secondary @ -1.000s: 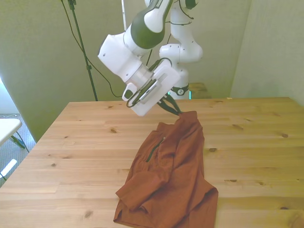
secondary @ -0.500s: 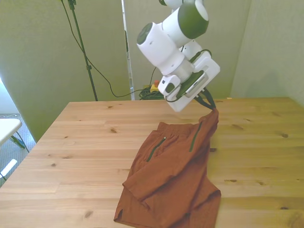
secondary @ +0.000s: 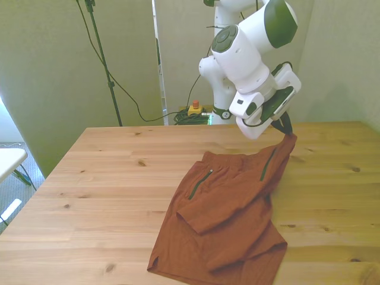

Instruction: Unfold the shorts

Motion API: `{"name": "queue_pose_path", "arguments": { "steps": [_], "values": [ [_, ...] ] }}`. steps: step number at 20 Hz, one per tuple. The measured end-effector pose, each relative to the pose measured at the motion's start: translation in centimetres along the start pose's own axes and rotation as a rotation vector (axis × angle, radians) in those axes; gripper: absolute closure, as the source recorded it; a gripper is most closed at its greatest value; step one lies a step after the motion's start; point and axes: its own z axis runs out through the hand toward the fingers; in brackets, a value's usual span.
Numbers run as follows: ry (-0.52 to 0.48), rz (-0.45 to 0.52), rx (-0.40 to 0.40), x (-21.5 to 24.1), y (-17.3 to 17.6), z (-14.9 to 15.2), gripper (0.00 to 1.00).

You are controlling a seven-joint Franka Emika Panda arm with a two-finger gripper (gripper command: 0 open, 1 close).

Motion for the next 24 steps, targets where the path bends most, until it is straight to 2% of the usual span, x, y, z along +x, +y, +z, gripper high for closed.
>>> {"name": "queue_pose_path", "arguments": {
  "steps": [8, 10, 12, 15, 18, 20, 22, 24],
  "values": [
    [-0.010, -0.055, -0.016, -1.8, -2.2, -0.3, 0.00],
    [0.035, -0.023, -0.056, -2.1, -3.0, -1.1, 0.00],
    [0.125, 0.031, -0.103, -1.4, -2.9, -2.2, 0.00],
    [0.266, 0.126, -0.125, 2.2, 0.8, -4.5, 0.00],
    [0.395, 0.248, -0.129, 6.5, 7.5, -9.2, 0.00],
    [0.476, 0.333, -0.127, 8.7, 10.7, -12.3, 0.00],
    [0.559, 0.415, -0.122, 10.5, 12.4, -14.4, 0.00],
    [0.632, 0.499, -0.126, 12.1, 13.2, -15.2, 0.00]
  ]
}}
